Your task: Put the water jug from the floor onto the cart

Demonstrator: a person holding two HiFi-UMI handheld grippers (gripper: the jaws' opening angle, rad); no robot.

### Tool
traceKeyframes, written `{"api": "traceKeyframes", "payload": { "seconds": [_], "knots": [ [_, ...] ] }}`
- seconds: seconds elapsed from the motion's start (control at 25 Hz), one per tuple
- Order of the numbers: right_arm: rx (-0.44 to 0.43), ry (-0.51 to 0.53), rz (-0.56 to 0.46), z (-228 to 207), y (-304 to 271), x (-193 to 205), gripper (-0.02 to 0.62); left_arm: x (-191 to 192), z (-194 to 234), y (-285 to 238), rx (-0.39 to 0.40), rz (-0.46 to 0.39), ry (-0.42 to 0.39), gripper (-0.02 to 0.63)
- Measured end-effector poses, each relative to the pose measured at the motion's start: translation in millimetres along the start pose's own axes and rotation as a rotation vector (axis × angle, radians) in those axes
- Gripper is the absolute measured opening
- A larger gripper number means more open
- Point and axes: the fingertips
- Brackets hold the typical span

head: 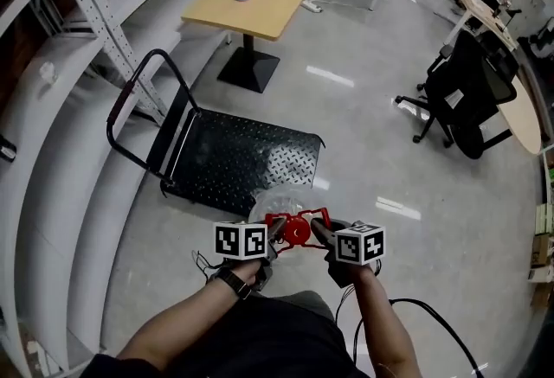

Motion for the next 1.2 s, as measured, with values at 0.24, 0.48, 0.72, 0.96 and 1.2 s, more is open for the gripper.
{"api": "traceKeyframes", "payload": {
  "seconds": [0.24,0.48,0.72,0.96,1.2],
  "knots": [
    [0.049,-0.076,-0.040,-40,-87,-84,0.000,-127,39,-27,-0.034,0.067,-0.070,0.002],
    [0.022,-0.109,-0.061,-99,-180,-119,0.000,-216,95,-82,-0.063,0.059,-0.099,0.002],
    [0.007,-0.123,-0.053,-170,-285,-109,0.000,-267,185,-157,-0.091,0.064,-0.071,0.002],
    [-0.009,-0.166,-0.053,-215,-351,-92,0.000,-292,247,-209,-0.116,0.046,-0.025,0.002],
    [0.018,-0.178,-0.083,-258,-362,-108,0.000,-322,249,-241,-0.079,0.021,-0.076,0.003]
  ]
}}
Point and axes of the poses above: the fingertips, and each gripper's own axes: y backward along the fingers, z to its left, x out of its underside, and after that the axes turned 13 degrees about y, right-handed
